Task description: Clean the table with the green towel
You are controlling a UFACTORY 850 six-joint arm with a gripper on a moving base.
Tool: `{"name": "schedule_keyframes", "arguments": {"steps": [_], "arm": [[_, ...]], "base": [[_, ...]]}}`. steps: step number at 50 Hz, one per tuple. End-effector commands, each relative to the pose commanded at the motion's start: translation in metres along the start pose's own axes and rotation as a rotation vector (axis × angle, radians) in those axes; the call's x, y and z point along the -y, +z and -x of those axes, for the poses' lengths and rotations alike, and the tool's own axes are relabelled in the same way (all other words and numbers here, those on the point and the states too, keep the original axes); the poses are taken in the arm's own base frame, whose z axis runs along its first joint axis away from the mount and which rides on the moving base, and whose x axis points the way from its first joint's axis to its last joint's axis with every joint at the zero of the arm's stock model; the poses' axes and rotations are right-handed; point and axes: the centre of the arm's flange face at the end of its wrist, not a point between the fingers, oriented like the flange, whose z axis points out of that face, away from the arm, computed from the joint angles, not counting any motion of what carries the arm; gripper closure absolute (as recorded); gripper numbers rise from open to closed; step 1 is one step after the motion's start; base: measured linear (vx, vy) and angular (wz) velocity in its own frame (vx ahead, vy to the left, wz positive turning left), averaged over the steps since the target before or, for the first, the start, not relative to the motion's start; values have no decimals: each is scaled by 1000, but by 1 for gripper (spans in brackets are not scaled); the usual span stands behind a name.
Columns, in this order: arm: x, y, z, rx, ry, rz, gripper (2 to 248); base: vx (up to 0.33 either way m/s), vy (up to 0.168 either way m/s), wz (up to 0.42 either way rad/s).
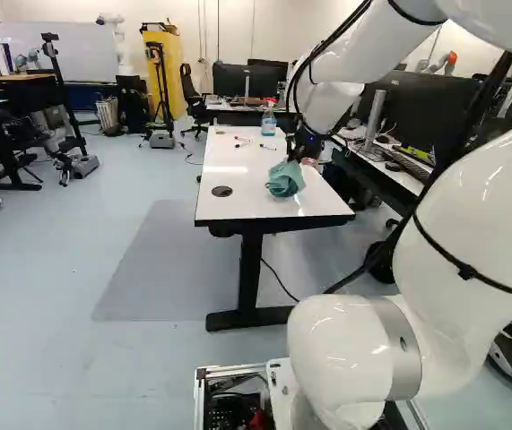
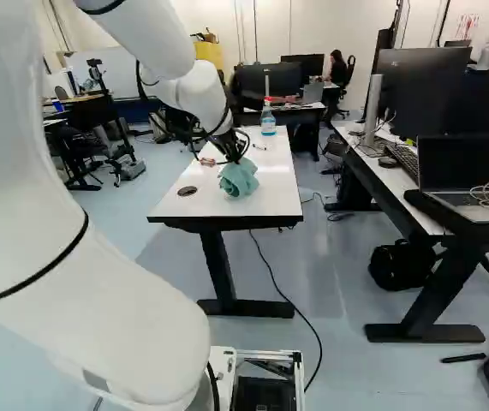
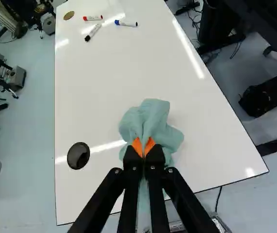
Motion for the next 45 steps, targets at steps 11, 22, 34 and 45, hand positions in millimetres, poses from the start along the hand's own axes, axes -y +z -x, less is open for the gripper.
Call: {"name": "schedule_keyframes", "arguments": {"steps": [11,22,34,45], "arm": [[-17,-1,-5,-8,30,24,226],[-35,-4,-7,-17,61,49,226],[-56,-8,-8,-27,96,77,226],[-74,-14,-7,-36,127,102,226]], "base": [[0,0,0],[0,0,0],[0,0,0],[0,0,0]]}}
